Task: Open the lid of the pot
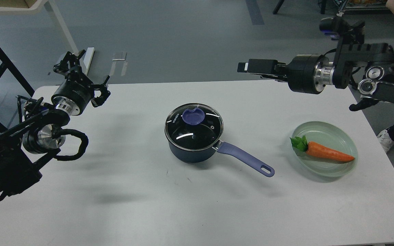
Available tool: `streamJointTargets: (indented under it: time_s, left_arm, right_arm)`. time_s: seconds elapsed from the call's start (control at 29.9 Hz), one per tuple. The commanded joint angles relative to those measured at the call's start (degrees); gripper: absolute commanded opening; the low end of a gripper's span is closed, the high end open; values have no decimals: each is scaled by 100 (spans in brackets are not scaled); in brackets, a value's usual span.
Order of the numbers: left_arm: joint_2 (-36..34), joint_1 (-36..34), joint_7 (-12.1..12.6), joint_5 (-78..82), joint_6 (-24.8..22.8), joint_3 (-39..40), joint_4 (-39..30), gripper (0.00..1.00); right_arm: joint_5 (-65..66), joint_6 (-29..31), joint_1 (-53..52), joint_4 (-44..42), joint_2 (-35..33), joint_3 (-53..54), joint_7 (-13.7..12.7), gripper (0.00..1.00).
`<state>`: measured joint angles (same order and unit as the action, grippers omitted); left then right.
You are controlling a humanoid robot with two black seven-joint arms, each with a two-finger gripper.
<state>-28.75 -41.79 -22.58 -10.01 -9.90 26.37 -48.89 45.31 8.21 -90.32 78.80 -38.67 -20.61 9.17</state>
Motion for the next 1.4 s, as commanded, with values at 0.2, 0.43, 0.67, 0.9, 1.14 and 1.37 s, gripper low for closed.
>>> streamJointTargets:
  time_s: [0.2, 0.43, 0.67, 0.9, 1.14, 1.37]
  left_arm:
    - [-8, -5, -9, -1, -3, 9, -6, 99]
    - [-157, -5, 0, -1, -3, 9, -33, 99]
    - [-280, 4, -9, -1, -21, 9, -33, 99]
    - [-289, 4, -9, -1, -21, 9, -41, 99]
    - [-333, 4, -9, -1, -30, 9, -41, 99]
    - [-351, 13, -9, -1, -21, 0, -208, 99]
  right_arm:
    - [846, -127, -1075, 873, 526, -1234, -372, 100]
    - [1550, -109, -1120, 1040, 878, -1594, -302, 95]
    - [1911, -91, -1076, 1155, 1186, -2139, -311, 90]
    - [1955, -91, -935, 1155, 1230, -2333, -320, 83]
    - [1876, -91, -601, 1137, 1239, -2386, -320, 81]
    - [1946, -109, -425, 1049, 1256, -2386, -320, 71]
